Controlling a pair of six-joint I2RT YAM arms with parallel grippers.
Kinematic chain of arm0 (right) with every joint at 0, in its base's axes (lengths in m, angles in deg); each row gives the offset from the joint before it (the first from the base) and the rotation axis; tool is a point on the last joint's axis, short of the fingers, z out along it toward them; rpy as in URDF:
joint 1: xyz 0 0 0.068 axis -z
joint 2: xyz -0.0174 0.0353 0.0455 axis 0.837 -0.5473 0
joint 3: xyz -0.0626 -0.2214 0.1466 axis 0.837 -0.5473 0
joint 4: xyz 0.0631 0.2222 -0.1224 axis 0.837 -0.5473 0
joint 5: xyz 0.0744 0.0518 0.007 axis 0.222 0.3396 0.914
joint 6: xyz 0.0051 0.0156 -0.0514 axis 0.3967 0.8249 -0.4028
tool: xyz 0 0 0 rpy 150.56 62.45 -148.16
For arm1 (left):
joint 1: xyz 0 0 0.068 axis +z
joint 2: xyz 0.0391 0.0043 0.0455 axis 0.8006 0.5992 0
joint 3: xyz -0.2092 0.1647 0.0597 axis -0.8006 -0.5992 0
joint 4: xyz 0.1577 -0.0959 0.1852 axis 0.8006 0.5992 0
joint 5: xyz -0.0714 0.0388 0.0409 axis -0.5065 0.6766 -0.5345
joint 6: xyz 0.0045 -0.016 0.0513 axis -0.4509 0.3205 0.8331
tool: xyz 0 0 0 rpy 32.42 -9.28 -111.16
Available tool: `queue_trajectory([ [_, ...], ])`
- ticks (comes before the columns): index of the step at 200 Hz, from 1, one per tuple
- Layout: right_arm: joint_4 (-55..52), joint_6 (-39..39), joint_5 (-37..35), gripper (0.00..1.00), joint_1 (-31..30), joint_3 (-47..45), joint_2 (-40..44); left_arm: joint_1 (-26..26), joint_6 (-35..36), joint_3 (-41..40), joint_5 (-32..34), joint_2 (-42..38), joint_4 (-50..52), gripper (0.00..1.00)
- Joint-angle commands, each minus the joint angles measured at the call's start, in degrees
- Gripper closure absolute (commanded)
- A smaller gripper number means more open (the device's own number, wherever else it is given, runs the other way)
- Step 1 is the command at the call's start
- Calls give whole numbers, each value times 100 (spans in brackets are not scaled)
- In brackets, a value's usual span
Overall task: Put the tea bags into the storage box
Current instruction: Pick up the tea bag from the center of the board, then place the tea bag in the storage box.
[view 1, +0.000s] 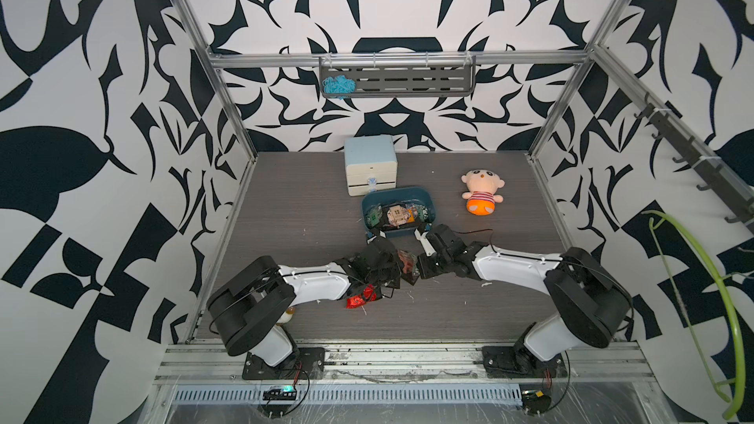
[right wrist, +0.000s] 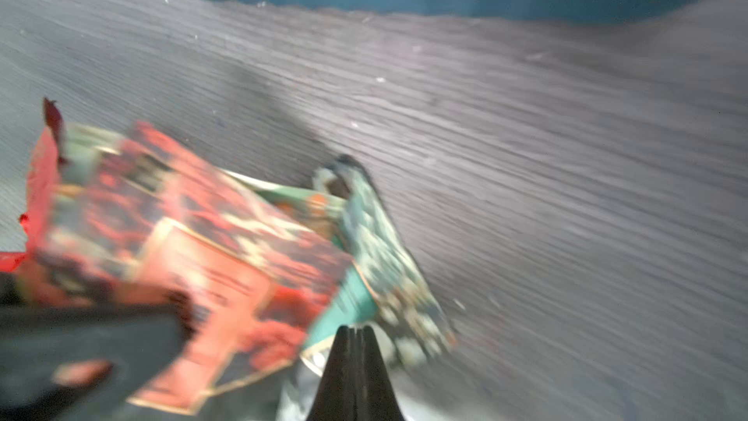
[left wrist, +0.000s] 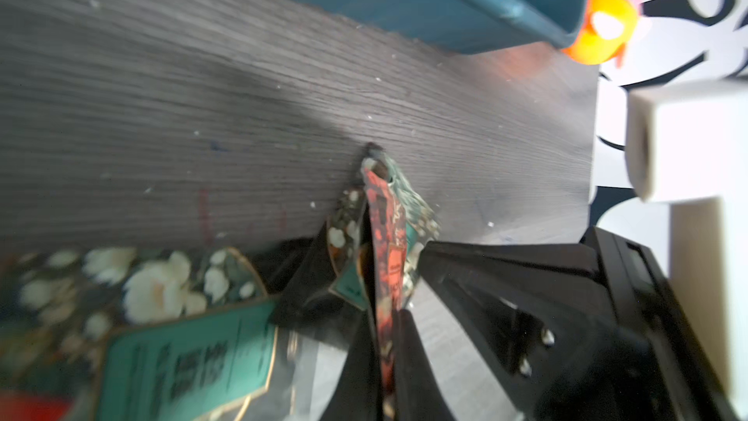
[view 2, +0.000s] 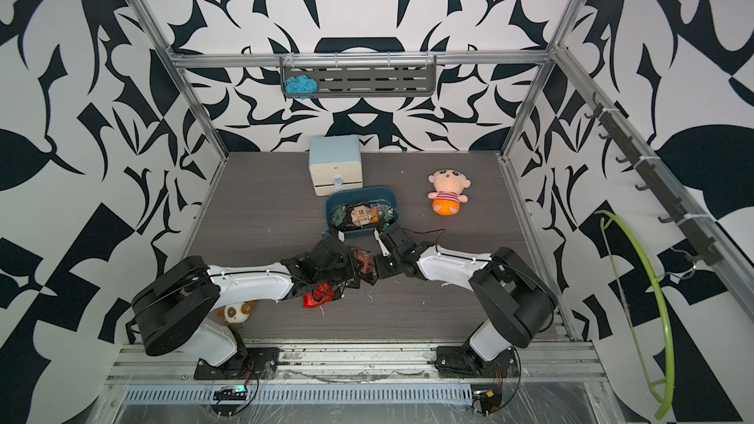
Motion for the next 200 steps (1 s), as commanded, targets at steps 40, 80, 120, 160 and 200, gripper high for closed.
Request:
queue_trajectory([
  [40,473,197,-1530,84,43,-803,1687,-74,730,81,89,-1330,1985,100],
  [80,514,348,-2205,81,113,-1111,2300,-139,1631,663,887,-2201,2839,100],
  [120,458,363,-2377,78,171,-1208,2493,287,2302,1770,980,-1347,2973,100],
  [160,446,378,-2328,78,189,-1238,2511,910,2498,3007,223,172,2769,100],
  [200,495,391,-2185,78,206,-1244,2434,1213,2309,3978,-272,1361,2576,100],
])
